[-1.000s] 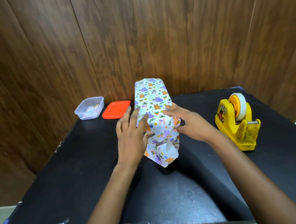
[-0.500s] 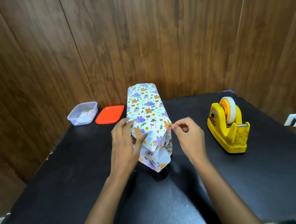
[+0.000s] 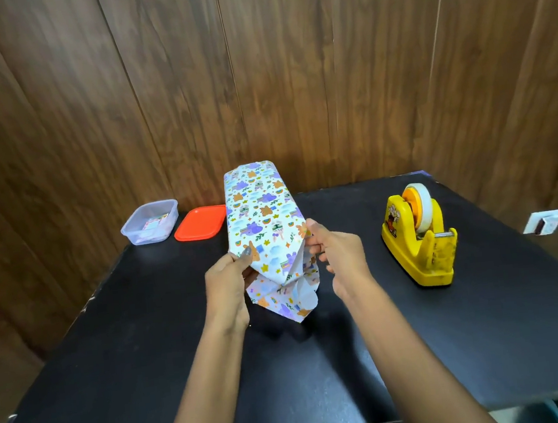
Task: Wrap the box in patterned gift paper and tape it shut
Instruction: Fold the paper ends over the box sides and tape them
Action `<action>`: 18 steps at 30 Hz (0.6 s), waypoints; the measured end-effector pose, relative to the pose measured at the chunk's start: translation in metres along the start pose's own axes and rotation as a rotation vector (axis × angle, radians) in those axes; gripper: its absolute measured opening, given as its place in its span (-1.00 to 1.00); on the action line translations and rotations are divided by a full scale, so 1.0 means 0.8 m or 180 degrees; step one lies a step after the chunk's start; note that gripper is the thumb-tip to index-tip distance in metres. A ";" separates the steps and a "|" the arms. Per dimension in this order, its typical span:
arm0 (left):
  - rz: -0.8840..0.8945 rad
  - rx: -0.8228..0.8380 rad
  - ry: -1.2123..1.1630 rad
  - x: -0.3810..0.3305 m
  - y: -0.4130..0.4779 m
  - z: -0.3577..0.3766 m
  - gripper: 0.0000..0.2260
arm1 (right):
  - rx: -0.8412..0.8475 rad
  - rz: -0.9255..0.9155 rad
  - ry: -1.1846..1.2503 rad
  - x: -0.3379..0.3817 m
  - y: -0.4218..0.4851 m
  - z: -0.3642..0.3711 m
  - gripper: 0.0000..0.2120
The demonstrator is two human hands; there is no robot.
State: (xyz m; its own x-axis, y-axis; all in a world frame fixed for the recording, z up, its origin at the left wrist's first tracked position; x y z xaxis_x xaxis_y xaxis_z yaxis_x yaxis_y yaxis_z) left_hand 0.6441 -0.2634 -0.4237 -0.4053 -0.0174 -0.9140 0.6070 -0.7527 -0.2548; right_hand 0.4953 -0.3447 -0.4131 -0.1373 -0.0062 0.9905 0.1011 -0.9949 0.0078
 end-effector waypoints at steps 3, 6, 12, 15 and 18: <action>-0.0050 0.0032 -0.0172 -0.001 -0.005 0.000 -0.88 | -0.0011 -0.0107 -0.0094 0.001 0.006 0.002 -0.68; -0.0104 0.0043 -0.0316 -0.006 -0.009 0.002 -0.90 | 0.0012 -0.0504 -0.0276 0.002 0.012 0.001 -0.86; -0.0107 0.0079 -0.0346 -0.018 -0.007 0.001 -0.90 | 0.0641 -0.1492 -0.1148 0.003 0.008 0.004 -0.89; -0.0137 0.0180 -0.0285 -0.019 -0.009 0.003 -0.89 | 0.0473 -0.2042 -0.1728 0.002 0.008 0.005 -0.87; -0.0114 0.0252 -0.0219 -0.020 -0.010 0.003 -0.89 | 0.0268 -0.2539 -0.2124 0.007 0.005 0.007 -0.84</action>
State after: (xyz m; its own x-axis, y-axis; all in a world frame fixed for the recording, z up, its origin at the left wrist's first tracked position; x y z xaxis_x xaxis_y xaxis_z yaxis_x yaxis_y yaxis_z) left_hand 0.6441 -0.2590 -0.4064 -0.4734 -0.0325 -0.8803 0.5365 -0.8032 -0.2589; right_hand 0.5004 -0.3484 -0.4064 0.3753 0.7325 0.5680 0.2923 -0.6751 0.6774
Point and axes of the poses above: each hand's wrist, its own y-axis towards the middle knuckle, its own z-axis out of the palm, x = y × z, the point moved 4 cm from there along y, towards the middle knuckle, and after that the axes turned 10 degrees about -z, right-handed, at the moved point
